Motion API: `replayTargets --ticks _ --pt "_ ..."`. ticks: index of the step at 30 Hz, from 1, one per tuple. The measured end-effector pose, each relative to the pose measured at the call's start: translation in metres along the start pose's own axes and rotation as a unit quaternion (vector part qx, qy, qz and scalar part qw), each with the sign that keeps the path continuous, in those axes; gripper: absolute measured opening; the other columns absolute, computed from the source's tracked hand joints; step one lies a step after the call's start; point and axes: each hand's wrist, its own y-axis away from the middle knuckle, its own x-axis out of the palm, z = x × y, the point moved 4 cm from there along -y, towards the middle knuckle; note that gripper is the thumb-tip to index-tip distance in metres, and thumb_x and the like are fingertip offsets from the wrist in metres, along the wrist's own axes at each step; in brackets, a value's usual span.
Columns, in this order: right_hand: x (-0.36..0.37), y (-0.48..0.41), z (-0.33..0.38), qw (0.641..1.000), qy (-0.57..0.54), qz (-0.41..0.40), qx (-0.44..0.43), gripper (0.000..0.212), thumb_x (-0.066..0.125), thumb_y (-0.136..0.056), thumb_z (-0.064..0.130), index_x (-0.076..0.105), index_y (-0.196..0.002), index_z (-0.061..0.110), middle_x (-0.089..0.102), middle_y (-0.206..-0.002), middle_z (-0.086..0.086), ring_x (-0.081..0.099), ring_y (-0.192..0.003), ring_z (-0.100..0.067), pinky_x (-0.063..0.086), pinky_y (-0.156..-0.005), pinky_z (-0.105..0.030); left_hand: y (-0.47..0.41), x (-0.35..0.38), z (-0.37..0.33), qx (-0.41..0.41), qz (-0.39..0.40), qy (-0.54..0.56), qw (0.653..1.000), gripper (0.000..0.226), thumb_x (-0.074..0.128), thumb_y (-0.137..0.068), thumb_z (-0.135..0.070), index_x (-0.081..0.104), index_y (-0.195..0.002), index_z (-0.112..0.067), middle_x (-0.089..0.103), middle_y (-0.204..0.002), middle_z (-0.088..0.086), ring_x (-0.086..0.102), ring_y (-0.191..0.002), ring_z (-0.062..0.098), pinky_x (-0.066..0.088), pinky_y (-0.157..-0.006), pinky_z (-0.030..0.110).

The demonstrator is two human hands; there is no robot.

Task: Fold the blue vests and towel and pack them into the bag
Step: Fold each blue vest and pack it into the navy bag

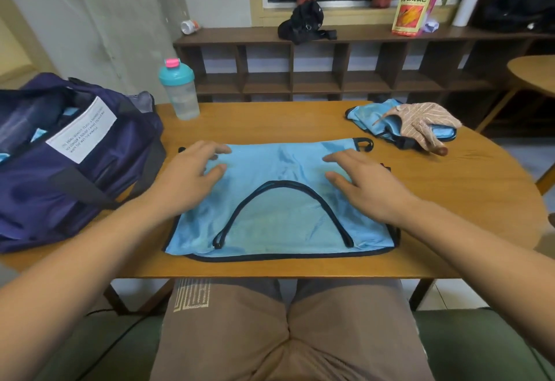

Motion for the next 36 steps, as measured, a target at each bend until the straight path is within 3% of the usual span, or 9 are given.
replayTargets --ticks 3,5,8,12,21,23,25,28,36 --pt "0.029 -0.032 -0.003 0.999 0.011 0.026 0.045 0.061 0.037 -0.111 0.052 0.031 -0.166 0.025 0.029 -0.172 -0.003 0.026 -0.158 -0.025 0.025 -0.128 -0.047 -0.021 0.031 0.004 -0.010 0.023 -0.041 0.999 0.046 0.053 -0.109 -0.031 0.046 -0.154 -0.024 0.044 -0.159 -0.005 0.053 -0.136 0.022 0.041 -0.113 0.039" --pt "0.045 -0.046 -0.009 0.997 0.019 0.035 0.069 0.067 0.033 -0.111 0.057 0.021 -0.169 0.025 0.014 -0.177 -0.004 0.012 -0.163 -0.025 0.015 -0.131 -0.047 -0.028 0.050 0.010 -0.032 0.047 -0.069 0.996 0.053 0.048 -0.110 -0.039 0.039 -0.160 -0.024 0.032 -0.170 -0.001 0.034 -0.154 0.025 0.033 -0.123 0.046" --pt "0.062 -0.054 -0.033 0.988 0.060 0.067 0.127 0.081 0.019 -0.107 0.070 0.013 -0.170 0.019 0.006 -0.178 -0.006 0.003 -0.164 -0.024 0.011 -0.132 -0.047 -0.025 0.069 0.027 -0.084 0.098 -0.121 0.984 0.069 0.035 -0.106 -0.065 0.027 -0.166 -0.031 0.015 -0.176 -0.002 0.011 -0.163 0.022 0.017 -0.130 0.048" --pt "0.064 -0.056 -0.056 0.975 0.095 0.060 0.193 0.097 0.008 -0.101 0.078 0.014 -0.168 0.009 0.009 -0.177 -0.012 0.007 -0.164 -0.026 0.011 -0.132 -0.045 -0.021 0.074 0.040 -0.113 0.097 -0.168 0.975 0.086 0.021 -0.097 -0.083 0.024 -0.167 -0.033 0.012 -0.177 0.000 0.009 -0.163 0.021 0.013 -0.131 0.046" --pt "0.053 -0.040 -0.041 0.979 0.083 0.075 0.172 0.077 0.027 -0.109 0.062 0.021 -0.167 0.012 0.022 -0.173 -0.014 0.019 -0.160 -0.032 0.019 -0.129 -0.047 -0.036 0.071 0.045 -0.104 0.119 -0.160 0.974 0.086 0.025 -0.095 -0.086 0.027 -0.165 -0.036 0.014 -0.176 -0.002 0.014 -0.162 0.021 0.017 -0.130 0.048" --pt "0.043 -0.030 -0.036 0.978 0.099 0.090 0.162 0.066 0.029 -0.110 0.057 0.039 -0.156 0.011 0.041 -0.161 -0.014 0.036 -0.149 -0.035 0.033 -0.118 -0.047 -0.048 0.069 0.048 -0.105 0.122 -0.132 0.978 0.077 0.031 -0.098 -0.081 0.035 -0.160 -0.034 0.026 -0.172 -0.004 0.027 -0.157 0.020 0.025 -0.126 0.049" --pt "0.032 -0.021 -0.028 0.974 0.121 0.100 0.161 0.052 0.029 -0.110 0.054 0.055 -0.129 0.013 0.057 -0.135 -0.010 0.050 -0.130 -0.035 0.045 -0.100 -0.046 -0.065 0.066 0.050 -0.114 0.124 -0.112 0.979 0.066 0.036 -0.100 -0.075 0.044 -0.151 -0.033 0.041 -0.162 -0.005 0.045 -0.144 0.023 0.036 -0.117 0.049" --pt "0.016 -0.007 -0.015 0.968 0.163 0.112 0.153 0.047 0.031 -0.110 0.053 0.059 -0.117 0.016 0.061 -0.120 -0.007 0.055 -0.118 -0.033 0.051 -0.091 -0.045 -0.095 0.065 0.050 -0.125 0.138 -0.111 0.976 0.053 0.038 -0.102 -0.071 0.051 -0.132 -0.030 0.054 -0.143 0.003 0.056 -0.124 0.028 0.045 -0.106 0.050" --pt "-0.002 0.025 0.020 0.951 0.236 0.166 0.110 0.037 0.029 -0.109 0.051 0.054 -0.116 0.025 0.054 -0.114 -0.002 0.057 -0.109 -0.027 0.034 -0.098 -0.044 -0.160 0.098 0.019 -0.076 0.145 -0.144 0.976 0.036 0.048 -0.106 -0.046 0.047 -0.133 -0.022 0.062 -0.131 0.005 0.060 -0.111 0.030 0.049 -0.096 0.049"
